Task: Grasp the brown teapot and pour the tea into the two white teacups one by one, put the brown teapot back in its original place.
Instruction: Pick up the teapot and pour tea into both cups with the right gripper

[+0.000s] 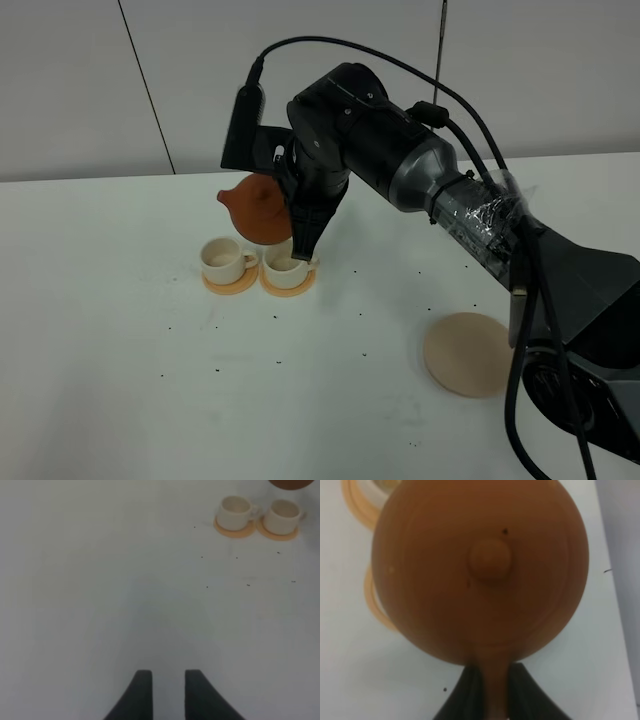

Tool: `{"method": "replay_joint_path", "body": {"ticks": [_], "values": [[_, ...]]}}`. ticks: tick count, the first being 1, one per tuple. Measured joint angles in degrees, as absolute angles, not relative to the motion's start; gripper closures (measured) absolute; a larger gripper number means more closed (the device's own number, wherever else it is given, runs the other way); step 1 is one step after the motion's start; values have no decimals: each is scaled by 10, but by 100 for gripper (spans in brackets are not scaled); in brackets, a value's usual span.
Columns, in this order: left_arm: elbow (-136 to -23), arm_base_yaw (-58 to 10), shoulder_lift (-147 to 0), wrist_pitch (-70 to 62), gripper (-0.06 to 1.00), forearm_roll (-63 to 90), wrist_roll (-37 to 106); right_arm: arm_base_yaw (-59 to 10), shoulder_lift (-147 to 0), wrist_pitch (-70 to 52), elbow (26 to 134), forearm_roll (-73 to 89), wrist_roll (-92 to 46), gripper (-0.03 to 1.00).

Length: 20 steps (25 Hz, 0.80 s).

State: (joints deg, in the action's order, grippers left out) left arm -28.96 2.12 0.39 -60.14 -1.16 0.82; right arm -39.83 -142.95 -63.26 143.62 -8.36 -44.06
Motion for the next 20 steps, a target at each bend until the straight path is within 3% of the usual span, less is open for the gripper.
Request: {"method": "replay_joint_path", "body": {"ticks": [20], "values": [[-290, 21, 4, -601, 71, -12, 9, -405, -1442, -643, 1436, -178, -407, 87]]}}
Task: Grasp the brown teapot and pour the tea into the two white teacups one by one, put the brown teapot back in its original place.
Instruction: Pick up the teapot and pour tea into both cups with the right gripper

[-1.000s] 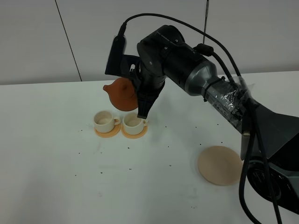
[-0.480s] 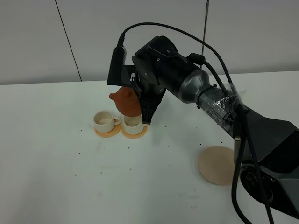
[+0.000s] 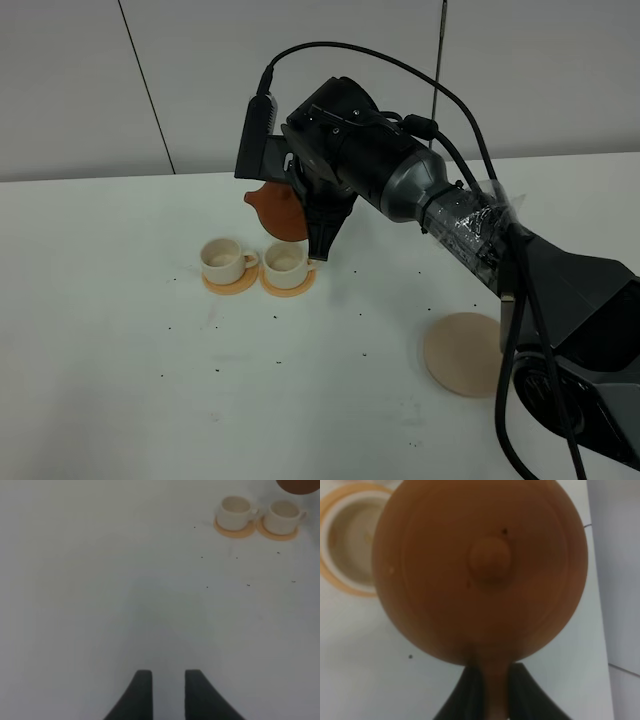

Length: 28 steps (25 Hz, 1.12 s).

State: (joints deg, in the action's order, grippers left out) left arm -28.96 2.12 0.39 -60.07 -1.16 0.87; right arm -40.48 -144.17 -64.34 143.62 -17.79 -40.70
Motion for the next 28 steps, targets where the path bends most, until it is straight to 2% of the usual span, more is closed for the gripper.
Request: {"method": "replay_joint_path", "body": {"ticks": [28], "values": [[-290, 21, 4, -601, 71, -12, 9, -438, -1442, -596, 1436, -242, -405, 87]]}}
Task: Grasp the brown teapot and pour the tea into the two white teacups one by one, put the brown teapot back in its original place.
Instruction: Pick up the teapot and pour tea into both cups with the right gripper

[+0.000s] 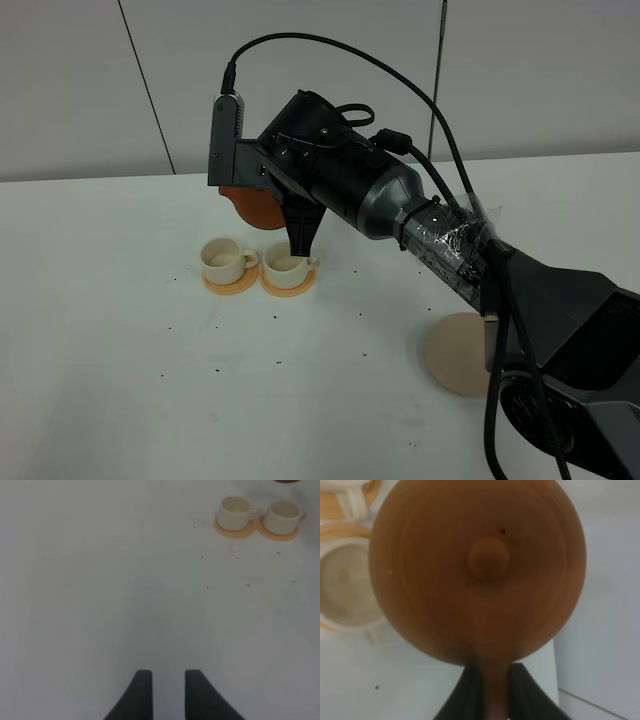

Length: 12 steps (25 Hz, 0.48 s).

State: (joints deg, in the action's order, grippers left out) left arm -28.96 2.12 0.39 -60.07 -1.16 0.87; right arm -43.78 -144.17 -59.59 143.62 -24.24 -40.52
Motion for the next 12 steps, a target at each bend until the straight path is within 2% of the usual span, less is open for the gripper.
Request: {"method": "replay_joint_path", "body": {"ticks": [12], "values": [[-290, 21, 4, -601, 71, -12, 9, -449, -1452, -592, 1436, -265, -413, 87]]}}
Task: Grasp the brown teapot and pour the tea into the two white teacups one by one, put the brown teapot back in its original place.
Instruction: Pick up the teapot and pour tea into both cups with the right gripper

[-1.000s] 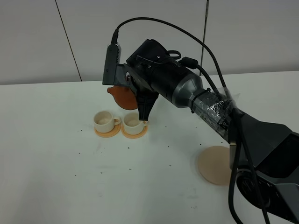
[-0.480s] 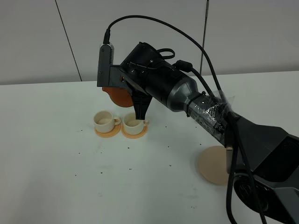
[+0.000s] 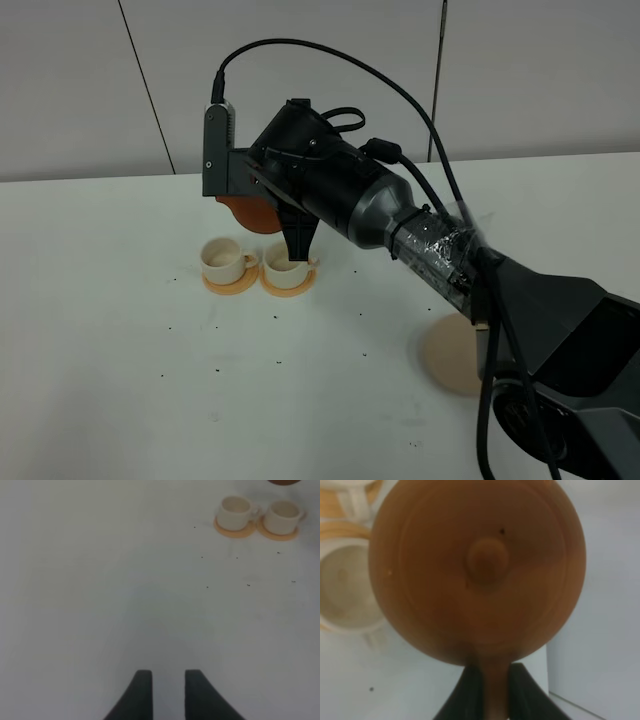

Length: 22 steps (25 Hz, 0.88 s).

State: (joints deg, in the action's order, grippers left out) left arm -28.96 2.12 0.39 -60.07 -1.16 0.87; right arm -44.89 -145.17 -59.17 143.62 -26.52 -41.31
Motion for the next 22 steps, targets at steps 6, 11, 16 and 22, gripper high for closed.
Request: {"method": "replay_joint_path", "body": {"ticks": [6, 11, 16, 22], "values": [[-290, 21, 4, -601, 71, -12, 9, -456, -1463, -588, 1436, -274, -425, 87], [-290, 21, 4, -601, 71, -12, 9, -458, -1464, -581, 1436, -276, -432, 87], [-290, 21, 4, -601, 71, -12, 9, -460, -1465, -581, 1436, -285, -437, 87], [-290, 21, 4, -601, 71, -12, 9, -460, -1465, -581, 1436, -286, -439, 87]]}}
